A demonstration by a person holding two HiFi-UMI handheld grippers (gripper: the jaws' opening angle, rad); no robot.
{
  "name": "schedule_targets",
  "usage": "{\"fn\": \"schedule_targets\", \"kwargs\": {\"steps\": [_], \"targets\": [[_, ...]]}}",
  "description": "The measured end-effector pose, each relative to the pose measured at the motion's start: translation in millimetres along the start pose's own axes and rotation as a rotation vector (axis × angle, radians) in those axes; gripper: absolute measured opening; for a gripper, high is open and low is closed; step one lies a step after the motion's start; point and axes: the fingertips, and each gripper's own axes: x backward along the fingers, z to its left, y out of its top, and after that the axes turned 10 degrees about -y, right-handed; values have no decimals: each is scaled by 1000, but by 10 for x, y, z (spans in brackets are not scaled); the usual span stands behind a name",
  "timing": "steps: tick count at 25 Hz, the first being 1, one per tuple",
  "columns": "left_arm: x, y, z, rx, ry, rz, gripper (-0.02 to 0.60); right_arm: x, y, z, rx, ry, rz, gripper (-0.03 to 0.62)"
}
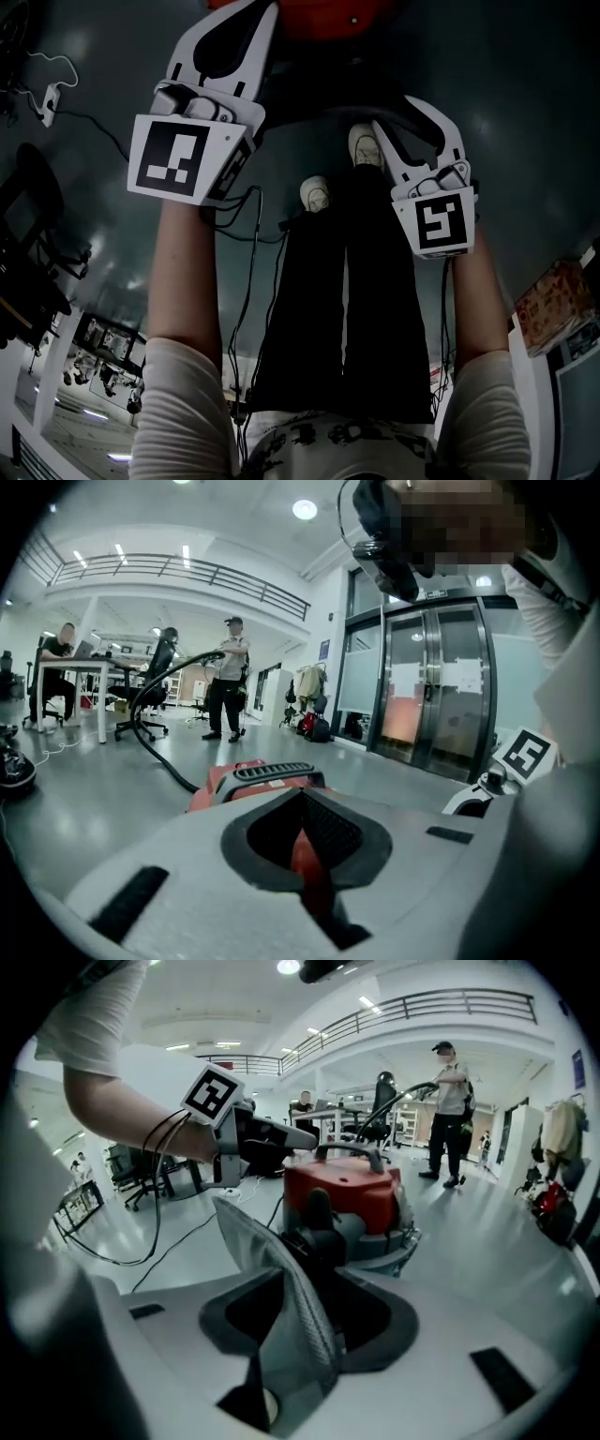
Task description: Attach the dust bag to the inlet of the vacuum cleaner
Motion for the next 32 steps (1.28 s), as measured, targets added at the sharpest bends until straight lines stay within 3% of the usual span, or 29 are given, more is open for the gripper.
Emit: {"fn": "schedule_targets", "kwargs": {"steps": [6,7,8,11,15,21,27,32], "targets": [[264,663,-126,29,27,-79,3,525,737,-260,-147,-79,-105,133],[346,788,-171,48,26,-86,3,644,881,-340,-170,-115,-116,11],[424,909,-220,69,21,-93,3,760,1033,-415,-186,-148,-134,0],[648,1303,-338,99,21,-114,4,1105,1518,-582,-206,-201,-214,0],[1028,2019,-510,106,62,-160,3,1664,2027,-754,-209,-249,-243,0],[1696,2955,-879,158,180,-250,3,2505,2842,-789,-232,-304,-330,0],[2538,3696,-1525,165,234,-291,5,3534,3640,-570,-239,-308,-435,0],[3184,4150,-2035,119,236,-338,5,4284,3953,-159,-191,-308,-488,0]]}}
